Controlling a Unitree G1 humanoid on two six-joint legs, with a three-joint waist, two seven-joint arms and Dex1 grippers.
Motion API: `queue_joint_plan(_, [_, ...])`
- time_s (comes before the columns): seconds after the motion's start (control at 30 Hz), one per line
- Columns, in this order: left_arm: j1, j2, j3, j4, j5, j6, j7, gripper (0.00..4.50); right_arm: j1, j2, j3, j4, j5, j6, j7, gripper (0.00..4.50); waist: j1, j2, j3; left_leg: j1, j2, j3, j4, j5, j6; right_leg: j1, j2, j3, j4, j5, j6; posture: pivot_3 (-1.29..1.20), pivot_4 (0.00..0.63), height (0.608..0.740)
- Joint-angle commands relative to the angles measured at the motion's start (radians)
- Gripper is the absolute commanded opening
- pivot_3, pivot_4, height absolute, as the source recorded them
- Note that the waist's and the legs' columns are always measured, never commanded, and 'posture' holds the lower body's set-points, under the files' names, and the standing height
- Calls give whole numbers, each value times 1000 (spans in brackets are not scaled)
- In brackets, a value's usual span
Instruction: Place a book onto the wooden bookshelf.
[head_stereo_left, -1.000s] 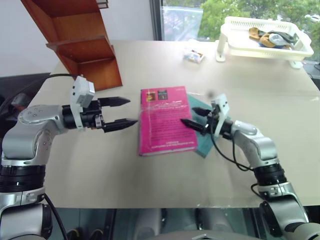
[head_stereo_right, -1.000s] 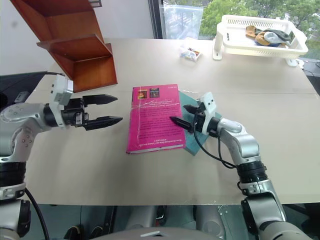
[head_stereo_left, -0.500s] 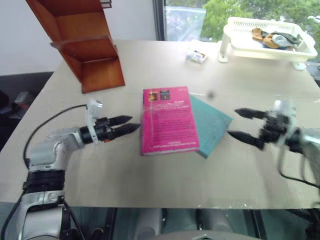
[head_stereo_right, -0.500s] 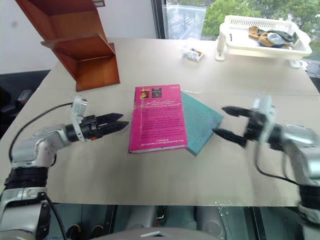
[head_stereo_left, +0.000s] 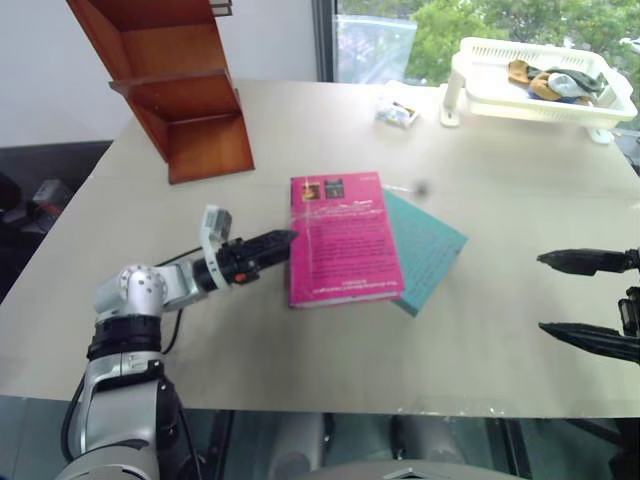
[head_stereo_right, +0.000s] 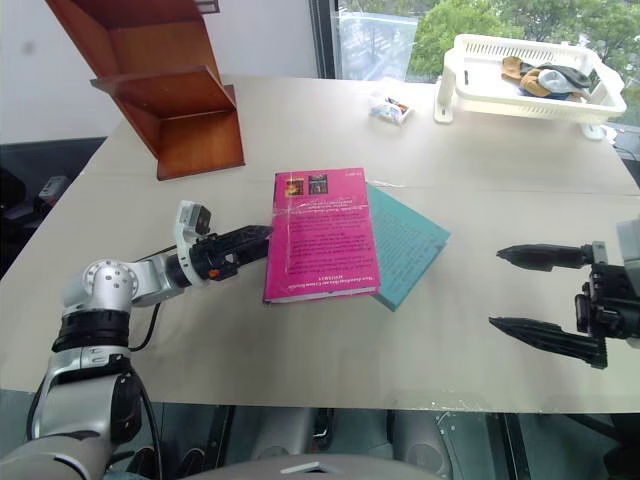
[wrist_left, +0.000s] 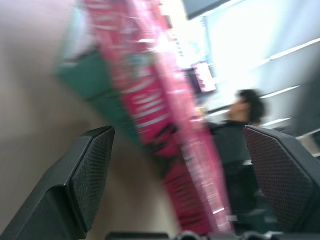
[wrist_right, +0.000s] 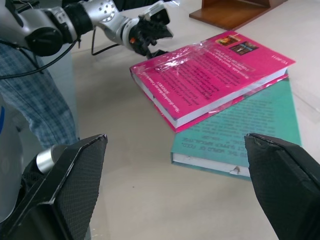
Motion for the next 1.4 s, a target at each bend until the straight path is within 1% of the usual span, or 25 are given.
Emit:
queue_joint_plan(0.03, [-64, -14, 7, 81, -24, 55, -31, 4465, 2, 5, -40, -34, 31, -1, -27, 4500, -1, 0, 0, 0, 0, 0, 0, 0, 0, 0, 1, 0, 0, 0, 0, 0, 150, 740])
queue_joint_plan(0.1, [-101, -18, -12, 132, 0, 63, -37, 4465, 1, 4, -36, -35, 32, -5, -34, 4500, 1, -1, 0, 0, 0, 0, 0, 0, 0, 0, 1, -1, 0, 0, 0, 0, 150, 740])
queue_joint_plan(0.23, [-148, -11, -78, 214, 75, 21, -71, 4465, -3, 0, -31, -34, 35, -8, -42, 4500, 1, -1, 1, -1, -1, -2, 0, 0, 0, 0, 1, -2, 0, 0, 0, 0, 150, 740])
queue_joint_plan(0.3, [-163, -12, -127, 246, 111, 7, -113, 4465, -5, 1, -27, -34, 32, -12, -44, 4500, 1, -1, 1, -2, -2, -3, 0, 0, 0, 0, 1, -3, -1, 0, 0, 0, 150, 740])
queue_joint_plan(0.37, [-170, -14, -173, 266, 142, -5, -159, 3945, -9, 4, -24, -34, 32, -16, -48, 4500, 1, -1, 1, -2, -2, -3, 0, 0, 0, 0, 1, -3, -1, 0, 0, 0, 150, 740])
queue_joint_plan(0.4, [-174, -15, -187, 276, 155, -12, -176, 3777, -10, 4, -23, -34, 32, -17, -50, 4500, 1, -1, 1, -2, -2, -3, 0, 0, 0, 0, 1, -3, -1, 0, 0, 0, 150, 740])
queue_joint_plan(0.43, [-182, -17, -196, 291, 167, -19, -189, 3348, -11, 4, -23, -33, 33, -18, -51, 4500, 1, -1, 1, -2, -2, -3, 0, 0, 0, 0, 1, -3, -1, 0, 0, 0, 150, 740])
queue_joint_plan(0.5, [-196, -19, -206, 316, 184, -30, -210, 2677, -13, 4, -22, -31, 34, -20, -51, 4500, 2, -1, 1, -2, -1, -3, 0, 0, 0, 0, 1, -4, -1, 0, 0, 0, 150, 740])
queue_joint_plan(0.53, [-203, -19, -207, 327, 189, -32, -221, 2145, -11, 4, -23, -31, 36, -20, -50, 4500, 3, -1, 1, -2, -2, -3, 0, 0, 0, 0, 1, -4, -1, 0, 0, 0, 150, 740])
queue_joint_plan(0.63, [-226, -14, -191, 361, 199, -37, -243, 835, -9, 6, -28, -29, 40, -22, -47, 4500, 3, -1, 1, -3, -2, -4, 0, 0, 0, 0, 0, -4, -1, 0, 0, 0, 150, 740])
queue_joint_plan(0.67, [-232, -12, -185, 369, 198, -33, -251, 287, -10, 6, -28, -26, 41, -22, -46, 4500, 3, -1, 1, -3, -2, -4, 1, 0, 0, 0, 0, -4, -1, 0, 0, 0, 150, 740])
queue_joint_plan(0.7, [-232, -6, -181, 361, 188, -18, -276, 89, -11, 8, -27, -23, 41, -24, -48, 4500, 3, -1, 1, -3, -2, -4, 1, 0, 0, 0, 0, -4, -1, 0, 0, 0, 150, 740])
queue_joint_plan(0.8, [-214, 5, -179, 317, 169, 3, -326, 88, -5, 13, -25, -17, 40, -30, -40, 4500, 2, -1, 1, -4, -2, -5, 1, 0, 0, -1, 0, -5, -1, 0, 0, 0, 150, 740])
queue_joint_plan(0.87, [-198, 4, -174, 292, 172, -3, -326, 88, -11, 19, -28, -7, 55, -29, -38, 4500, 1, -1, 1, -5, -2, -5, 1, 0, 0, -2, 0, -5, -1, 0, 0, 0, 150, 740])
queue_joint_plan(0.97, [-179, 3, -139, 194, 141, 10, -301, 88, -20, 17, -38, 18, 65, -33, -21, 4500, 1, -1, 1, -8, -1, -6, 2, 0, 0, -3, 0, -6, -1, 0, 0, 0, 150, 740])
queue_joint_plan(1.03, [-188, -12, -88, 78, 95, 34, -245, 88, -67, 11, -69, 84, 148, -6, -11, 4500, 2, -1, 2, -13, -1, -9, 5, 0, 0, -6, -1, -9, -1, 0, 0, 0, 150, 740])
queue_joint_plan(1.13, [-188, -39, -54, -66, 80, -2, -163, 88, -131, -5, -107, 184, 257, 43, 4, 4500, 7, -1, 2, -14, -2, -10, 7, 0, 0, -5, -4, -11, 0, 0, 0, 0, 150, 740])
queue_joint_plan(1.23, [-199, -37, -63, -232, 112, -129, -118, 88, -165, -38, -133, 312, 295, 93, 56, 4500, 12, -1, 2, -14, -3, -11, 7, 0, 0, -5, -5, -12, -1, 0, 0, 0, 150, 740])
queue_joint_plan(1.33, [-224, -8, -99, -342, 177, -272, -94, 88, -175, -72, -142, 433, 273, 110, 124, 4500, 14, -1, 2, -14, -3, -10, 7, 0, 0, -5, -4, -12, -1, 0, 0, 0, 150, 740])
queue_joint_plan(1.4, [-261, 55, -163, -411, 292, -424, -86, 88, -218, -92, -144, 543, 275, 116, 152, 4500, 14, -1, 2, -14, -3, -10, 7, 0, 0, -5, 1, -11, -1, 0, 0, 0, 150, 740])
